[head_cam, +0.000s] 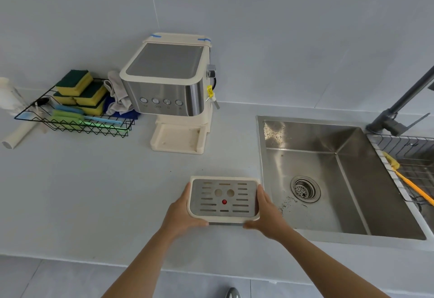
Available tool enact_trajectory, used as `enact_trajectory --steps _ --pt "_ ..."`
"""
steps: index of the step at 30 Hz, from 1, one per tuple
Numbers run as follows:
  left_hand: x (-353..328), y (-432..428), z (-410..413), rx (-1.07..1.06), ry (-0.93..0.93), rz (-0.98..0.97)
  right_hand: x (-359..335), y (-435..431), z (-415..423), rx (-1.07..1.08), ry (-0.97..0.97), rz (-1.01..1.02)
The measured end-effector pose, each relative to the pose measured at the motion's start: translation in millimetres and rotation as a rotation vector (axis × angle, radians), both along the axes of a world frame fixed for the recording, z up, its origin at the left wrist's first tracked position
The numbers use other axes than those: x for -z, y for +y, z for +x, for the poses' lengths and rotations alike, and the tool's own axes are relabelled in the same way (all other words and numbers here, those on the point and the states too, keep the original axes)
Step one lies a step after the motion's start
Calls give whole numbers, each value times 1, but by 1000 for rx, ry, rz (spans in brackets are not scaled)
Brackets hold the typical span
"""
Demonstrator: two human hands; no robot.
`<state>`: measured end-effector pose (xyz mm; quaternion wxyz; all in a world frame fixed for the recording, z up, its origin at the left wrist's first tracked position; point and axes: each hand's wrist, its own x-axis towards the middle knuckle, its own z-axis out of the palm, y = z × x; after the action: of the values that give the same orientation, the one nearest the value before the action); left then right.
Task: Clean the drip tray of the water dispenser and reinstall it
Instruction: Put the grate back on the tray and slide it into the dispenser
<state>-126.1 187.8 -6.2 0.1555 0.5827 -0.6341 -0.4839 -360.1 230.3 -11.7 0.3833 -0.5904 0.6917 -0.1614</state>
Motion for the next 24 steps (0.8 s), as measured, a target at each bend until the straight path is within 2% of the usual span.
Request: enact_trajectory --steps 11,24 --pt "-38 -39 7 -94 -9 -67 -26 -62 3 -107 -56 -100" --pt "-47 -112 70 -113 -21 -66 -38 -138 65 -122 -143 -156"
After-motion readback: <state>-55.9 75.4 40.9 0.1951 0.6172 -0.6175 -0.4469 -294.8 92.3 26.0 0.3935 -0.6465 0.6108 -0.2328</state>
